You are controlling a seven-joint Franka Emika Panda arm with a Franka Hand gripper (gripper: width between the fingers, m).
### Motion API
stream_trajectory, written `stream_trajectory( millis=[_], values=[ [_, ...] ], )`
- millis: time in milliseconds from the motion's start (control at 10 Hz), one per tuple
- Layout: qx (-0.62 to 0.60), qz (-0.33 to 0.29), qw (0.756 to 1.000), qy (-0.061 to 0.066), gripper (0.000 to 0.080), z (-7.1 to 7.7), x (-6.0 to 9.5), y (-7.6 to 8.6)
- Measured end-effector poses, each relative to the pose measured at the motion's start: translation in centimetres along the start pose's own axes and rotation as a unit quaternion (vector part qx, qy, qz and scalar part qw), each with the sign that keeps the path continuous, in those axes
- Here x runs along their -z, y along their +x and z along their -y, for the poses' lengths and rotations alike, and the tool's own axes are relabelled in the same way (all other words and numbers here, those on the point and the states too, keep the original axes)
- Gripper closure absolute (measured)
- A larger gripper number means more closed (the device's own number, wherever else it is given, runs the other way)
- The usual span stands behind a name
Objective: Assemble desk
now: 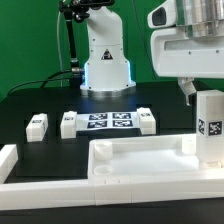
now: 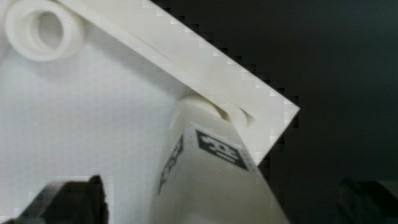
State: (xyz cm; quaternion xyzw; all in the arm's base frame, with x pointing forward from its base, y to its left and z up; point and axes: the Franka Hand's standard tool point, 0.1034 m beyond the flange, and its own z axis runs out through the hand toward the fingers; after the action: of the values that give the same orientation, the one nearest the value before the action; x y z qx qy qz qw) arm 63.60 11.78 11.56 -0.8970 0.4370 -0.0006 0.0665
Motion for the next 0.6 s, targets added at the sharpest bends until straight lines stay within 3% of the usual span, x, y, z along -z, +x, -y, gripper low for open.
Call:
stream_trajectory(
  millis=[300,400,500,600],
  values=[
    [0.102,0.000,0.995,0.000,0.0151,0.0,0.0,0.0],
    [0.178,-0.002,0.984,-0.007,0.0151,-0.1,0.1,0.1],
    [0.291,-0.010,0.956,-0.022,0.0151,0.5,0.8,0.5],
    [0.352,-0.012,0.936,-0.022,0.0151,1.0,0.9,0.4]
  ],
)
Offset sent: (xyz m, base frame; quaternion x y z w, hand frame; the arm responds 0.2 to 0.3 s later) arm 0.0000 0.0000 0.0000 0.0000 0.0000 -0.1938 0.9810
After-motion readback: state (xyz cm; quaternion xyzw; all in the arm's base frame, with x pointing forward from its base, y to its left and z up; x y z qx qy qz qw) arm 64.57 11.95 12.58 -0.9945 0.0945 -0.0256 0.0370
